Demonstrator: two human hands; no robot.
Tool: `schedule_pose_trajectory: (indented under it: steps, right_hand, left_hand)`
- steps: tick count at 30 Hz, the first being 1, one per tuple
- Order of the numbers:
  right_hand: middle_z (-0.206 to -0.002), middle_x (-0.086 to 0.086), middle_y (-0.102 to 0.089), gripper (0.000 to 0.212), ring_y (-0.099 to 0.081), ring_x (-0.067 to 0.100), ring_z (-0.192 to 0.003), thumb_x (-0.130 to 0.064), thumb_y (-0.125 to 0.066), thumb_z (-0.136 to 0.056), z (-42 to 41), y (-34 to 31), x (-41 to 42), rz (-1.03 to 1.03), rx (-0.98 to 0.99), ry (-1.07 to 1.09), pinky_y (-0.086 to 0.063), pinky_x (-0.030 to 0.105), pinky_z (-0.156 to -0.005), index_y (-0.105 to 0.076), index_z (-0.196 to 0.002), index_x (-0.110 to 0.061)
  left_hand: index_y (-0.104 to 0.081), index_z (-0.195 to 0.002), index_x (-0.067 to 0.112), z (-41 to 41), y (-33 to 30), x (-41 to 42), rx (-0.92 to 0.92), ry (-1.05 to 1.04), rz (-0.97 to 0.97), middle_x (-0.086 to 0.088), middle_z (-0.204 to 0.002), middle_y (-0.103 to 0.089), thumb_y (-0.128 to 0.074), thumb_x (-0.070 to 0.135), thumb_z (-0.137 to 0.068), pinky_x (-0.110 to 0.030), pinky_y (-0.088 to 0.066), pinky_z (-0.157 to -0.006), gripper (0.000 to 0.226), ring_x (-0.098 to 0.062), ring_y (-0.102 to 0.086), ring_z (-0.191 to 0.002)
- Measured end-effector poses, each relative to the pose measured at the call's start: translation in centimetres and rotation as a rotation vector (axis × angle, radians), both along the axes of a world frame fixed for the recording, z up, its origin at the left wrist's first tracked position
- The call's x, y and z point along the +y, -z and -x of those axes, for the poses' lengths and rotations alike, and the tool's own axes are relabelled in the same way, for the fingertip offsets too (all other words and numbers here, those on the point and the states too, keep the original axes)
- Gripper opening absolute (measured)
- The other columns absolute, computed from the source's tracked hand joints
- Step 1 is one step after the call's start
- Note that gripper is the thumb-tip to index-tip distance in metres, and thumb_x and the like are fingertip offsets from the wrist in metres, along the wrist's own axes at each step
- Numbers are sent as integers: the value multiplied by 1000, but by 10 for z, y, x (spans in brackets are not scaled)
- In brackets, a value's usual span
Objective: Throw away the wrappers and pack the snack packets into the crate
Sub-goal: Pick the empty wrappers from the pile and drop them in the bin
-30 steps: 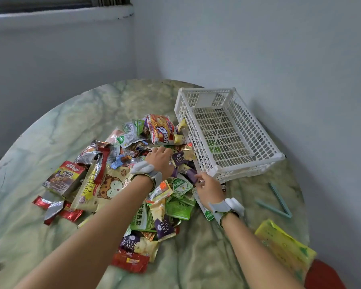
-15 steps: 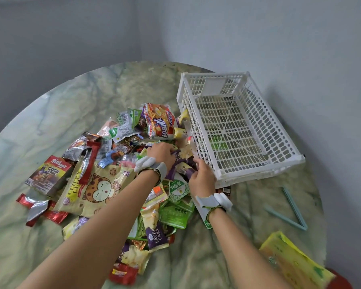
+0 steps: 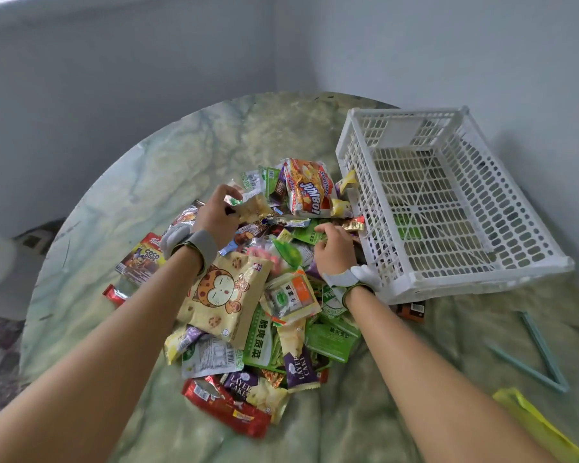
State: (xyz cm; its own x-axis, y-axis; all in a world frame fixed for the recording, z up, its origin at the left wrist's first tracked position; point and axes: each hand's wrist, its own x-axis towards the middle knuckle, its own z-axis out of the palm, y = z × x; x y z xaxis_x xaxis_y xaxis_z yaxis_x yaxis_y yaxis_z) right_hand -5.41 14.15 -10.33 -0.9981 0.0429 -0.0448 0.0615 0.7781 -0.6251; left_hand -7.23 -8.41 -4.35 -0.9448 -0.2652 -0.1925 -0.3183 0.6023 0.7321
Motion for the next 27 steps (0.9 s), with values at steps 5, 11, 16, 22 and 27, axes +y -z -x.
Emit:
schedule_pose_trajectory:
  steps: [5, 11, 16, 22, 27]
  right_hand:
    - [-121, 13, -58, 34, -51, 35, -112, -5, -50, -86, 36, 6, -18, -87, 32, -71, -46, 45, -90, -62, -117, -13]
    - [-133, 3, -56, 45, -44, 34, -118, -19, -56, -90, 55, 13, -27, -248, -35, -317, -37, 40, -102, -52, -134, -24]
    - [-115, 10, -59, 29, -42, 34, -117, -26, -54, -93, 48, 9, -24, -323, -67, -334, -38, 44, -98, -64, -120, -24]
    - [-100, 15, -59, 17, -57, 31, -93, -17, -52, -92, 32, -7, -1, -135, -46, -258, -48, 38, -76, -65, -94, -6]
    - [-76, 18, -63, 15, -57, 31, -65, -9, -52, -92, 14, -27, 16, -46, 57, -91, -41, 36, -53, -56, -92, 4]
  left_hand:
    - [-53, -105, 28, -11, 7, -29, -47, 45, 133, -3, -107, -59, -40, 10, -94, -28, -38, -66, 25, -23, -53, -82]
    - [-53, -120, 27, -16, 22, -39, -132, 118, 231, -6, -117, -60, -59, 36, -85, -32, -48, -75, 36, -25, -58, -96]
    - [-57, -114, 20, -15, 28, -30, -134, 216, 398, -3, -112, -66, -70, 44, -80, -28, -44, -73, 43, -22, -59, -92]
    - [-63, -116, 18, -6, 34, -12, -219, 229, 562, -3, -105, -69, -63, 47, -85, -28, -41, -64, 42, -20, -57, -80]
    - [-56, -72, 13, -9, 36, -7, -290, 223, 651, -5, -77, -64, -58, 25, -83, -27, -41, -55, 17, -18, -53, -58]
